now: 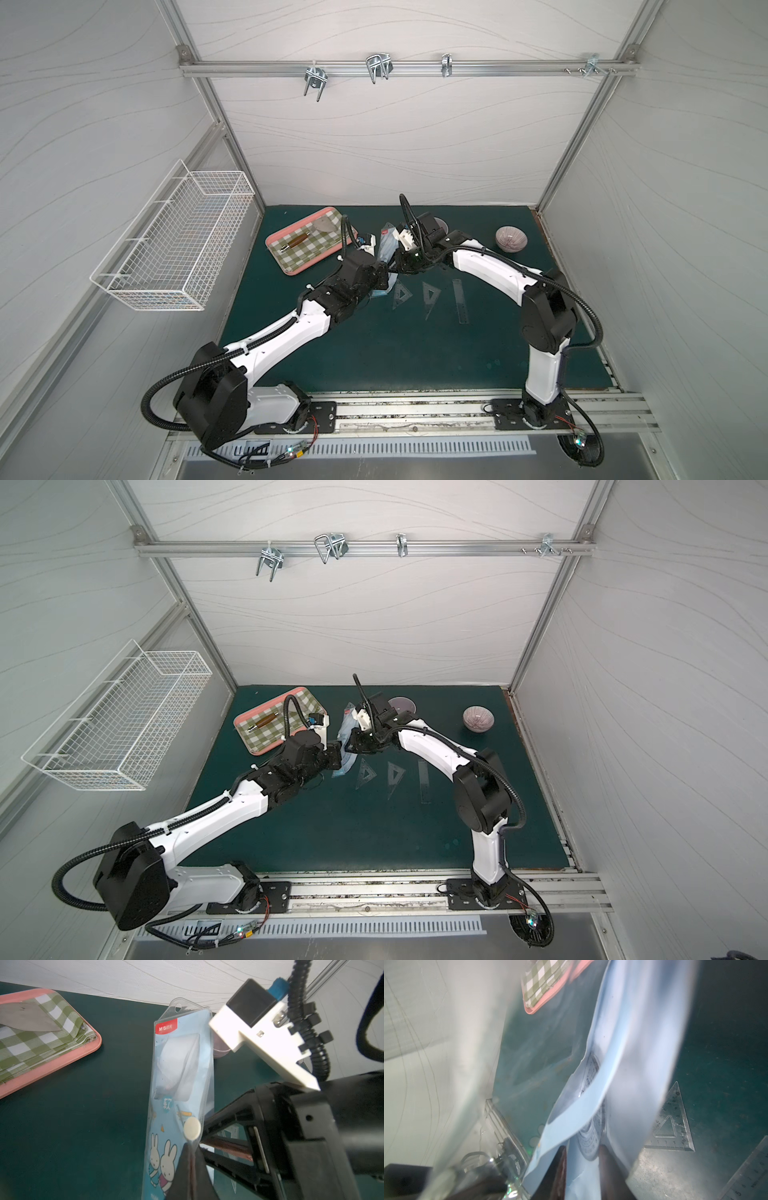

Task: Open the ruler set and take out the ruler
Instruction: Take out the ruler from the ruler set bag.

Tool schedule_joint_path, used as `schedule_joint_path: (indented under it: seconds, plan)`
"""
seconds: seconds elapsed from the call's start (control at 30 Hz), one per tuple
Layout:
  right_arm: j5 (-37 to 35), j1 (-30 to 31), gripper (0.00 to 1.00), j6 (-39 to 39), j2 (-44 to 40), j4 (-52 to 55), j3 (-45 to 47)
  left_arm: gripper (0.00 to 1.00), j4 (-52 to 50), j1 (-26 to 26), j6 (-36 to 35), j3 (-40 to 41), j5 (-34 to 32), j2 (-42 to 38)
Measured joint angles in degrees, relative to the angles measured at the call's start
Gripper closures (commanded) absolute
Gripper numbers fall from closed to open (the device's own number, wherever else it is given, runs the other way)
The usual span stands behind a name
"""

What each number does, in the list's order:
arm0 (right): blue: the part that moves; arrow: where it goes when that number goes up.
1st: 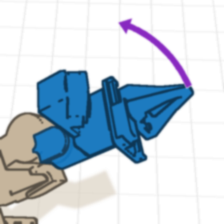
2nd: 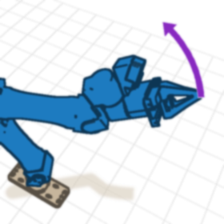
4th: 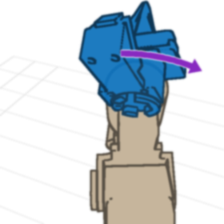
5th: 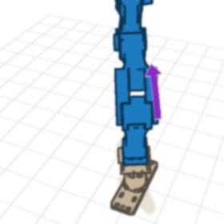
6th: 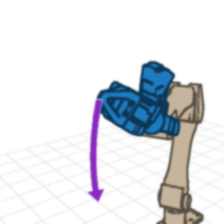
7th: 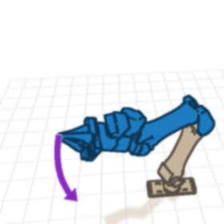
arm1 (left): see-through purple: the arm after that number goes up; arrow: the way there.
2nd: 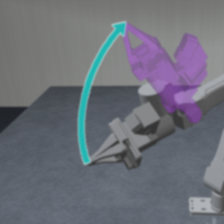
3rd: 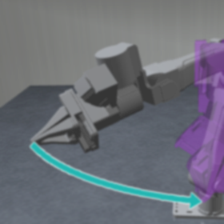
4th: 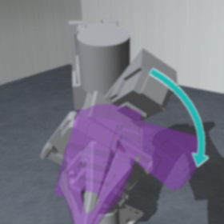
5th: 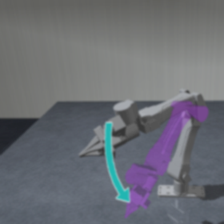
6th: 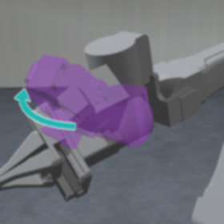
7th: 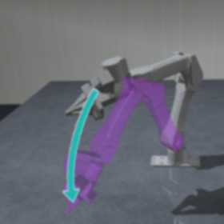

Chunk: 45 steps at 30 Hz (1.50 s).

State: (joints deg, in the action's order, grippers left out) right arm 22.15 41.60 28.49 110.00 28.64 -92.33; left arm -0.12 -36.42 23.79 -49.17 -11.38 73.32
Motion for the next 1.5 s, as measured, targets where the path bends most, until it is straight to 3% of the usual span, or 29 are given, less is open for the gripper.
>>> schedule_joint_path:
  seconds: [0.7, 1.33, 1.5]
  plan:
    - [-3.32, 0.44, 0.71, -0.04, 3.23, 0.85, -2.34, 1.00, 0.55, -0.87, -0.50, 0.00, -0.17, 0.76]
    - [-3.23, 1.22, 0.97, 0.26, 3.80, 1.03, -3.34, 1.00, -0.11, -1.51, -1.05, 0.00, -0.81, 1.42]
    - [-3.04, 1.22, 0.99, 0.20, 3.80, 0.44, -3.37, 1.00, -0.48, -1.51, -1.14, 0.00, -1.70, 1.70]
